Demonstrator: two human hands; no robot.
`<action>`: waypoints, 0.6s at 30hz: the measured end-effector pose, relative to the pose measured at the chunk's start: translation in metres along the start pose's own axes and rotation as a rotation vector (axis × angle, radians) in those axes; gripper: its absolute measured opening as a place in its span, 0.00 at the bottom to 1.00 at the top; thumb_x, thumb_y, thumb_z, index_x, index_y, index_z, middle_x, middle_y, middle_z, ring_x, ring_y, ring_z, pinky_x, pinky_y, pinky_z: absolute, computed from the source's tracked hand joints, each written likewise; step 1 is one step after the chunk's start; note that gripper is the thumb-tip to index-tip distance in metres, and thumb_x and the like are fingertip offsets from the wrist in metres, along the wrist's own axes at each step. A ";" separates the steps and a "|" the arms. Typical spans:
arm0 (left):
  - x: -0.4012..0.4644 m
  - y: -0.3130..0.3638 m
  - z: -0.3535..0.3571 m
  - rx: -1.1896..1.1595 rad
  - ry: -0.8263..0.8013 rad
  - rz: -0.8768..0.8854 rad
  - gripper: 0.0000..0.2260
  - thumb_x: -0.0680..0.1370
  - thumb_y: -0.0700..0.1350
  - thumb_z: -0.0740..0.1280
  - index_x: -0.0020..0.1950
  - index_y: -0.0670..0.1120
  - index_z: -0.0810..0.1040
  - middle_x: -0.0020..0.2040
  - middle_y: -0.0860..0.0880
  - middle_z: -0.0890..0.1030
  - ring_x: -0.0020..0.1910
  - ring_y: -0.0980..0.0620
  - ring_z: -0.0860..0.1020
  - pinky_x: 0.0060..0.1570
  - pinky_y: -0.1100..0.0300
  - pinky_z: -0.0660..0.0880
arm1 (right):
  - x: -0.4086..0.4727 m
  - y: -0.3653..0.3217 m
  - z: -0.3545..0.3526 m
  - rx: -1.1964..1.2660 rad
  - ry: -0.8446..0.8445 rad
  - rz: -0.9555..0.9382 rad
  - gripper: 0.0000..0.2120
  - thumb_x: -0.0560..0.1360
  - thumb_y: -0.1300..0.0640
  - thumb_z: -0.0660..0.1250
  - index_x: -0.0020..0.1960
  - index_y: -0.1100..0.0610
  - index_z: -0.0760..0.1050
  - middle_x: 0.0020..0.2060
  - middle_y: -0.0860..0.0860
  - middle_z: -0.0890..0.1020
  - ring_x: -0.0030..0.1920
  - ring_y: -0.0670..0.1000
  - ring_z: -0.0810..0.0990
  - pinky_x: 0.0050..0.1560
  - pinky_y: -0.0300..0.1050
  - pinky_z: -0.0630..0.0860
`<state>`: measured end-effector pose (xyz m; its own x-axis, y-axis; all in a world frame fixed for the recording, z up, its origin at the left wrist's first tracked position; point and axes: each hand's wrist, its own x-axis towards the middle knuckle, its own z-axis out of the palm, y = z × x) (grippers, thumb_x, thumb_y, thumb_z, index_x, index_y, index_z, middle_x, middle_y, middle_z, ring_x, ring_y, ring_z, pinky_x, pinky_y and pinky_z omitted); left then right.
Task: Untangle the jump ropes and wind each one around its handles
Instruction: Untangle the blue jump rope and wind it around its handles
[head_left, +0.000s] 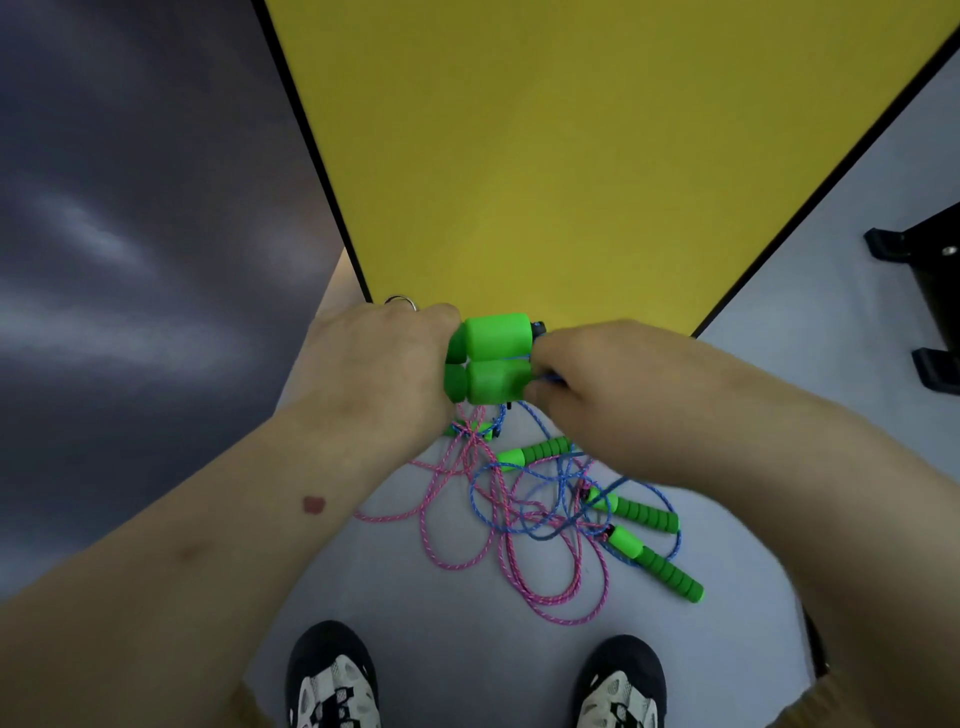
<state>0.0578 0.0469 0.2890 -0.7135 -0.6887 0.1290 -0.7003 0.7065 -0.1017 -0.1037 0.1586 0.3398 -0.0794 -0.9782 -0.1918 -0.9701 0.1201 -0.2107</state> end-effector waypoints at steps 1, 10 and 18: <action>0.000 0.001 0.000 -0.004 -0.009 0.024 0.14 0.69 0.54 0.68 0.53 0.54 0.74 0.40 0.51 0.74 0.44 0.42 0.79 0.39 0.54 0.66 | 0.003 0.004 -0.008 0.049 0.002 -0.026 0.09 0.80 0.46 0.61 0.47 0.50 0.74 0.38 0.48 0.75 0.41 0.52 0.74 0.38 0.47 0.68; -0.001 0.014 -0.019 -0.137 -0.048 0.138 0.11 0.69 0.53 0.67 0.46 0.55 0.66 0.45 0.49 0.78 0.44 0.41 0.79 0.40 0.54 0.67 | 0.038 0.039 0.002 1.045 0.143 0.021 0.08 0.78 0.55 0.70 0.42 0.57 0.77 0.28 0.50 0.68 0.26 0.47 0.63 0.25 0.38 0.61; 0.000 0.013 -0.024 -0.202 0.048 0.107 0.14 0.67 0.55 0.70 0.44 0.54 0.67 0.38 0.50 0.73 0.41 0.40 0.77 0.36 0.54 0.66 | 0.045 0.035 0.028 1.198 0.030 0.154 0.17 0.83 0.55 0.63 0.37 0.61 0.69 0.23 0.43 0.73 0.26 0.44 0.71 0.31 0.37 0.68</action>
<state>0.0491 0.0604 0.3111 -0.7780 -0.6034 0.1749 -0.5993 0.7964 0.0813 -0.1350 0.1231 0.2970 -0.1963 -0.9413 -0.2745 -0.1232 0.3015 -0.9455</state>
